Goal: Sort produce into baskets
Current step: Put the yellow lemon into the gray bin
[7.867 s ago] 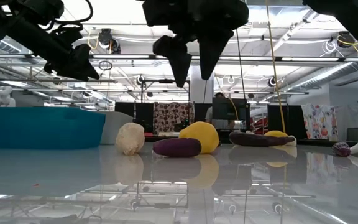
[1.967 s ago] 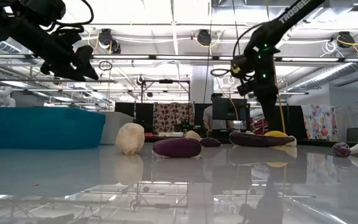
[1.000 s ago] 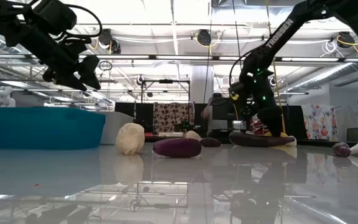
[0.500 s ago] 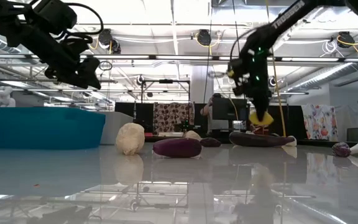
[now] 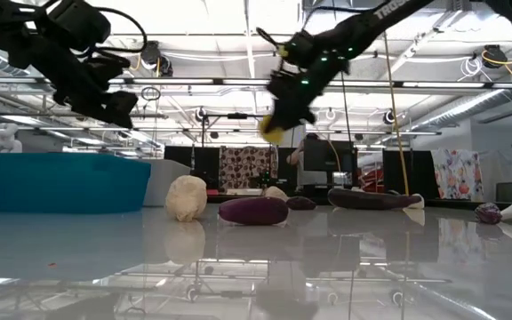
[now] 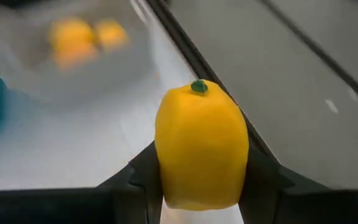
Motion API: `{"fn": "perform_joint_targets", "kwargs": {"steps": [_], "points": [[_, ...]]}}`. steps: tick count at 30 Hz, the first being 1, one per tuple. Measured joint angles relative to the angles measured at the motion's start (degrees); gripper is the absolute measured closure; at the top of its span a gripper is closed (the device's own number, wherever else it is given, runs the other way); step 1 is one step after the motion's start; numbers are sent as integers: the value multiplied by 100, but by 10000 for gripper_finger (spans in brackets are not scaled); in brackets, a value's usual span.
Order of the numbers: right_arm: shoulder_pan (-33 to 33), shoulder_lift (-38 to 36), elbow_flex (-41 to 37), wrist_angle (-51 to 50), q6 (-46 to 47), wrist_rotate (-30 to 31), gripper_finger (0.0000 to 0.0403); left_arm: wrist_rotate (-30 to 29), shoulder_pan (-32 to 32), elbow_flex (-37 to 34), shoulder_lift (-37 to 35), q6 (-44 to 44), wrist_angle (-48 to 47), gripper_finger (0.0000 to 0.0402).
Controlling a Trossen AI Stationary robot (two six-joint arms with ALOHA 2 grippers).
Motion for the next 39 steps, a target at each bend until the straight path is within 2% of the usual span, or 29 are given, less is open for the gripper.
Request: {"fn": "perform_joint_targets", "kwargs": {"steps": [3, 11, 14, 21, 30, 39], "points": [[415, 333, 1, 1100, 438, -3, 259, -416, 0, 0, 0, -11, -115, 118], [1159, 1303, 3, 4014, 1294, 11, 259, -510, -1, 0, 7, -14, -155, 118], [1272, 1753, 176, 4650, 1645, 24, 259, -548, 11, 0, 13, -14, -161, 118], [1423, 2749, 1223, 4635, 1790, -136, 259, -558, 11, 0, 13, 15, -159, 118], [1443, 3060, 2117, 3586, 1653, -172, 255, -555, 9, 0, 13, 26, -160, 118], [1466, 3062, 2135, 3535, 1493, -170, 187, -555, 13, 0, 13, 137, -135, 118]]}}
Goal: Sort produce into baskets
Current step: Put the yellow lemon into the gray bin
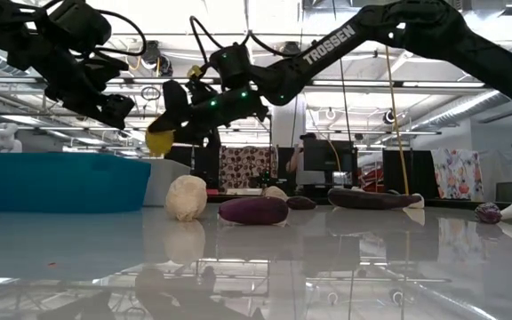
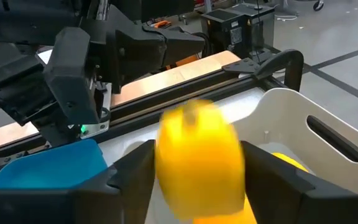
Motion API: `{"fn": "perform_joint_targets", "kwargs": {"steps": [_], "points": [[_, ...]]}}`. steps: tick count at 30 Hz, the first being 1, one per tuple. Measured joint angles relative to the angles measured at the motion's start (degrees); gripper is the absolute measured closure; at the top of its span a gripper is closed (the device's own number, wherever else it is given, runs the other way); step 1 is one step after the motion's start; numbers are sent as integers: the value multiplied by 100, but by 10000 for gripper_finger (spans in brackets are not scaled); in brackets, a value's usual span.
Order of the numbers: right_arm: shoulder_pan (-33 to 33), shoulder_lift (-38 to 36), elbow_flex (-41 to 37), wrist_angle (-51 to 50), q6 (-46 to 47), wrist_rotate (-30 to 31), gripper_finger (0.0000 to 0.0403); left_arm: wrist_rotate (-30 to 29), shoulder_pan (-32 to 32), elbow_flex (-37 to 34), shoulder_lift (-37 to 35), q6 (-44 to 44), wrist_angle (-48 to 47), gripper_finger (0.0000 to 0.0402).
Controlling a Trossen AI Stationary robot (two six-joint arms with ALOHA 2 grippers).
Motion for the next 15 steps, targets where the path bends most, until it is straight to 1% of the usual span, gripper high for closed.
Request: {"fn": "perform_joint_targets", "kwargs": {"steps": [4, 8, 12, 15], "points": [[-2, -4, 0, -25, 0, 0, 163, 0, 0, 0, 0, 5, 0, 118], [-4, -22, -2, -51, 32, -53, 152, 2, 0, 0, 0, 11, 0, 118], [-2, -58, -4, -50, 75, -439, 152, 51, -2, 0, 0, 24, 0, 118], [-4, -123, -4, -166, 362, -907, 155, 54, -2, 0, 0, 24, 0, 118]]}}
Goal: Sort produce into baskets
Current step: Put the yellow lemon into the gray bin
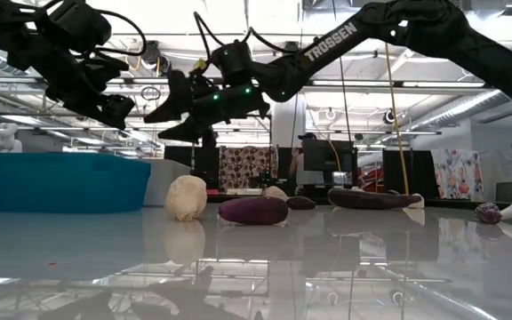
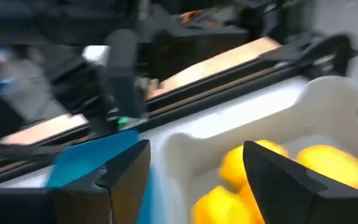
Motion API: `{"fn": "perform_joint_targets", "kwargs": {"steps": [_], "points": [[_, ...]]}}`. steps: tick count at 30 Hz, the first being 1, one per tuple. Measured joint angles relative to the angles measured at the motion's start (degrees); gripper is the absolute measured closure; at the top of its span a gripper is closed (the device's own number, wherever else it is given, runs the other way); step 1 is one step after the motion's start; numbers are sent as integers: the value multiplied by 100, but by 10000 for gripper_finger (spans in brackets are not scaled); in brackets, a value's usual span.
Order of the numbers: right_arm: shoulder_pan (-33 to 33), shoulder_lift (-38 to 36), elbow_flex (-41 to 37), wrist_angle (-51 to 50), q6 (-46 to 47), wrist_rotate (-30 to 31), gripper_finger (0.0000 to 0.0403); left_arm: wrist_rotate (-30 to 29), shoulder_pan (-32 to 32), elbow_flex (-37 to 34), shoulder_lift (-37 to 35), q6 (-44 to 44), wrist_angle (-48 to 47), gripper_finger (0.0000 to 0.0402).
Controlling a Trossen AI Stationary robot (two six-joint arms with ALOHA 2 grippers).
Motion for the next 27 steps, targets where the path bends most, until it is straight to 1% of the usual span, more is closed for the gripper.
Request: {"fn": "perform_joint_targets", "kwargs": {"steps": [3, 6, 14, 16, 20, 24, 27], "points": [[0, -131, 0, -269, 144, -499, 156, 13, 2, 0, 0, -2, 29, 118], [4, -349, 0, -885, 64, -674, 156, 235, 2, 0, 0, -1, 80, 118], [226, -1195, 0, -3411, -535, -681, 156, 1489, -20, 0, 0, -3, 408, 118], [350, -1372, 0, -4108, -619, -597, 156, 1795, -20, 0, -2, 0, 497, 118], [713, -1684, 0, -5684, -561, -182, 156, 2226, -20, 0, -1, -8, 613, 118], [1196, -1829, 0, -6995, -296, 218, 156, 2400, -26, 0, 0, -4, 642, 118], [1576, -1837, 0, -7734, 92, 204, 156, 2496, -26, 0, 0, -22, 683, 118]]}}
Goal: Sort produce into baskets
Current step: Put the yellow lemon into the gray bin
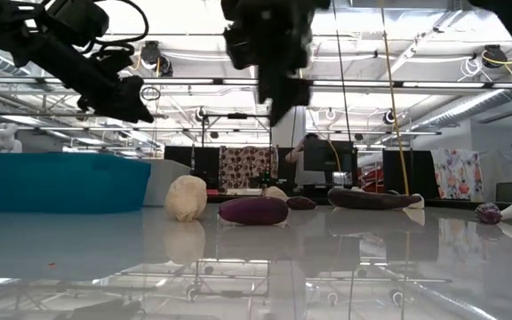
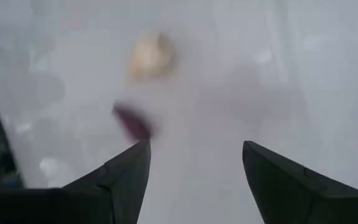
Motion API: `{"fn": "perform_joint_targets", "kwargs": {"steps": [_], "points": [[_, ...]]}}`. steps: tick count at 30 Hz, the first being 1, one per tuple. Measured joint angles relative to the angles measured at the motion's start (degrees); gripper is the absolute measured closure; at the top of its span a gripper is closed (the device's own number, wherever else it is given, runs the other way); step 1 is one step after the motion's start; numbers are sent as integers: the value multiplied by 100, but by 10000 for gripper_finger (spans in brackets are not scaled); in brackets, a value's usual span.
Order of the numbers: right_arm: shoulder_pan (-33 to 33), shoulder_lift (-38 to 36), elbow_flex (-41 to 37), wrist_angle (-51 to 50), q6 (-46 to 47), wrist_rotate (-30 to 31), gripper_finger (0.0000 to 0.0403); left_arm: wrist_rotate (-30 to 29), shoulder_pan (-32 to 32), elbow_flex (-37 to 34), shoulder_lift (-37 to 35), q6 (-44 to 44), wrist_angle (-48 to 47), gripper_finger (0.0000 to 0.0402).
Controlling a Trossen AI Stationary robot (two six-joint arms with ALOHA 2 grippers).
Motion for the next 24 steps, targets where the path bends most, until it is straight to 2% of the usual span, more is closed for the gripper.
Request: {"fn": "perform_joint_targets", "kwargs": {"steps": [5, 9, 16, 20, 24], "points": [[770, 0, 0, -1025, 850, 2, 156, 522, -2, 0, 0, -19, 80, 118], [1421, 0, 0, -1264, 1567, -45, 156, 1001, -4, 0, 0, -39, 280, 118], [2272, 0, 0, -1930, 3472, -185, 156, 2162, -191, 0, 54, -437, 948, 118], [2667, 2, -94, -1971, 4179, -239, 156, 2342, -468, 0, 136, -431, 1268, 118], [3001, 4, -337, -1986, 5340, -878, 156, 2345, -705, 0, 217, -427, 1507, 118]]}}
